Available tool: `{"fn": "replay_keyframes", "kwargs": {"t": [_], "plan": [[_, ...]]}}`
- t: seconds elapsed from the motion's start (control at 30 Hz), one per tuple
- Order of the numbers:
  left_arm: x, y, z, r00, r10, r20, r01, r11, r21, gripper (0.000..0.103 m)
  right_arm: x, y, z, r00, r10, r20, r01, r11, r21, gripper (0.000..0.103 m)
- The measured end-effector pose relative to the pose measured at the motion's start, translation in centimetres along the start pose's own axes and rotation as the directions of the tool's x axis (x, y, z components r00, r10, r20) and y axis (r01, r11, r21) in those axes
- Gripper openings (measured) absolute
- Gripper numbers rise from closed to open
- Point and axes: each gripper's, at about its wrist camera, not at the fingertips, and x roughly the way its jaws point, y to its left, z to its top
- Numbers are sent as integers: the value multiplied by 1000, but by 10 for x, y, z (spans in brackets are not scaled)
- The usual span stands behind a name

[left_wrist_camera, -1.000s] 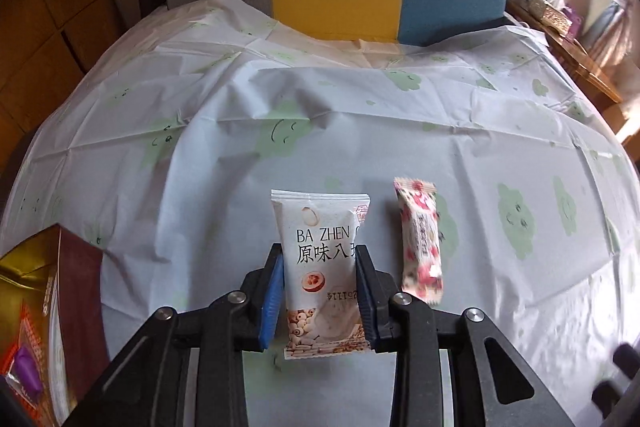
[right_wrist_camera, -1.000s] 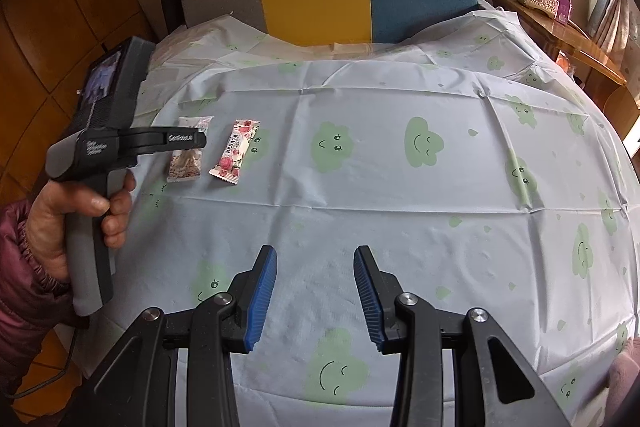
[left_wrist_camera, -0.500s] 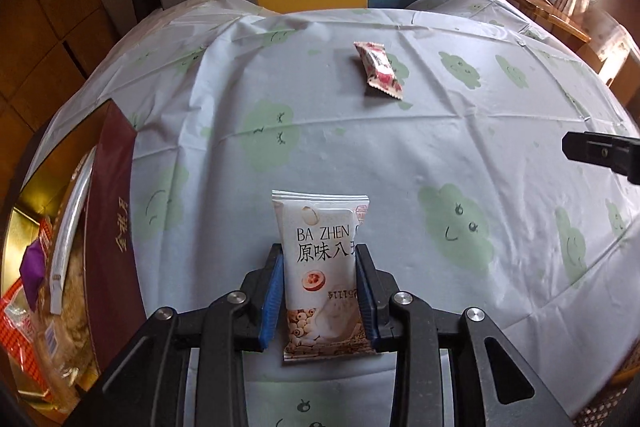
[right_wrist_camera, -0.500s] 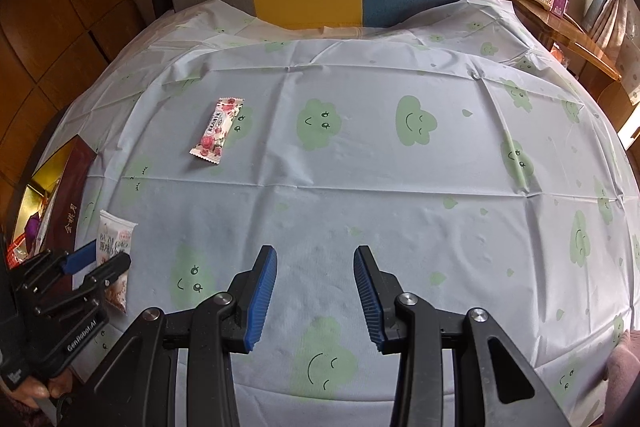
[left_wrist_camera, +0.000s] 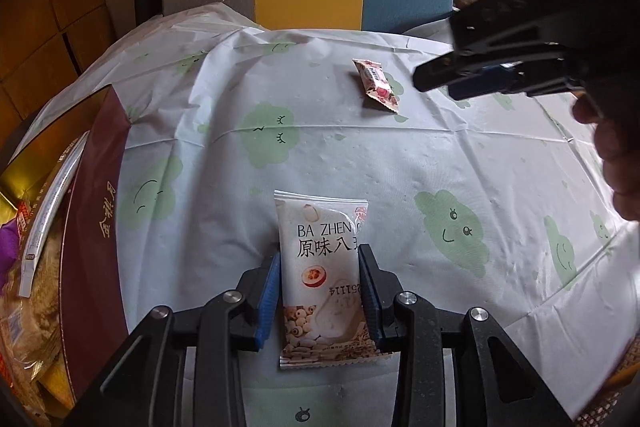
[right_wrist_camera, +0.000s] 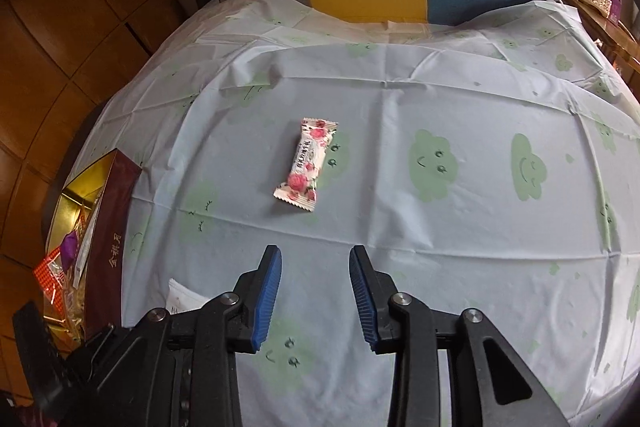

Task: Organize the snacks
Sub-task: 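Hold the white bar in the left tool while the right tool grasps the pink-rose candy, then carry the white bar into the gold tin and open the left tool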

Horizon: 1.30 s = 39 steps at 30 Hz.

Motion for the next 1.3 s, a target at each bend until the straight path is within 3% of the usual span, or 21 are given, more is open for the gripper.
{"fn": "replay_keyframes", "kwargs": {"t": [0.17,0.37,0.4,0.47,0.5,0.7,0.83,1.0,1.3], "plan": [[0,2,-1,1000,-12,11,12,1000,-8,38,40,14,34,1000,-20,-10,20,1000,9,36],[0,3,-3,1000,-20,19,20,1000,-14,38,77,21,55,994,-99,-42,98,995,-6,36],[0,3,-4,1000,-23,21,23,1000,-14,38,80,21,56,993,-107,-43,106,994,-13,34],[-1,5,-4,999,-28,24,28,999,-17,38,77,24,55,993,-115,-23,113,992,-48,19],[-2,5,-5,999,-28,25,29,999,-18,38,74,24,53,994,-106,-26,104,993,-57,19],[-3,4,-7,999,-22,28,22,1000,-16,38,42,21,13,990,-114,-84,99,980,-174,19],[-2,1,-8,999,-3,37,3,1000,0,38,18,5,-31,983,-91,-157,59,979,-195,19],[-1,-6,-8,999,34,41,-36,999,36,39,5,-8,-80,971,-126,-202,79,971,-227,20],[-9,-2,0,997,72,5,-72,997,19,35,-1,-19,-98,983,-107,-151,71,972,-222,21]]}}
